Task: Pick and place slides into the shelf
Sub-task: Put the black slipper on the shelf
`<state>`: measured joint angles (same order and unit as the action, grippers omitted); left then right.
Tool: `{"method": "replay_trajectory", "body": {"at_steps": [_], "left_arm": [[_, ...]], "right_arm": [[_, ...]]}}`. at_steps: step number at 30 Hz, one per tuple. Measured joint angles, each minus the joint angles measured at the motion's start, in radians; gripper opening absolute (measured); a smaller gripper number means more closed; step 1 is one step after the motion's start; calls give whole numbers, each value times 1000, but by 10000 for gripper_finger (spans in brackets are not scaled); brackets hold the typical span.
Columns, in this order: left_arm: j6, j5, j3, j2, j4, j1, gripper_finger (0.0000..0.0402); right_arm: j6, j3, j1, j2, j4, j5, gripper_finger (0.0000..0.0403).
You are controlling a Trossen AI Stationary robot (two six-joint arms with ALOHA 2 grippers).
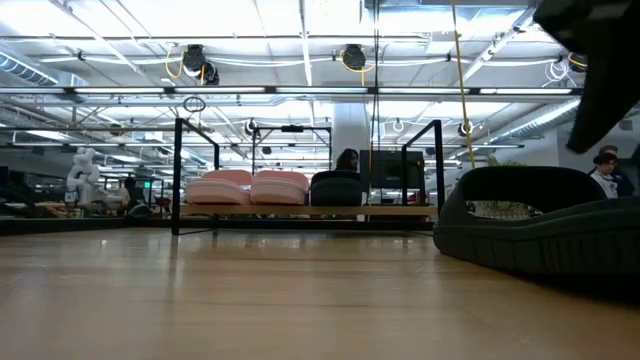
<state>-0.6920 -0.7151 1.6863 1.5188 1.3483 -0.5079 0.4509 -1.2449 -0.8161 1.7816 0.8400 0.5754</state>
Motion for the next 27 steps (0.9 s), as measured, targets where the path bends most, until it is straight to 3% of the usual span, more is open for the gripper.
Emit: {"method": "replay_trajectory", "body": {"at_steps": [23,27], "left_arm": [[60,-1,0,0,4,1,145],[60,-1,0,0,9,1,145]], "right_arm": [[-63,53,178,49,-72,6,146],[-66,72,185,53,-69,88,141]]}}
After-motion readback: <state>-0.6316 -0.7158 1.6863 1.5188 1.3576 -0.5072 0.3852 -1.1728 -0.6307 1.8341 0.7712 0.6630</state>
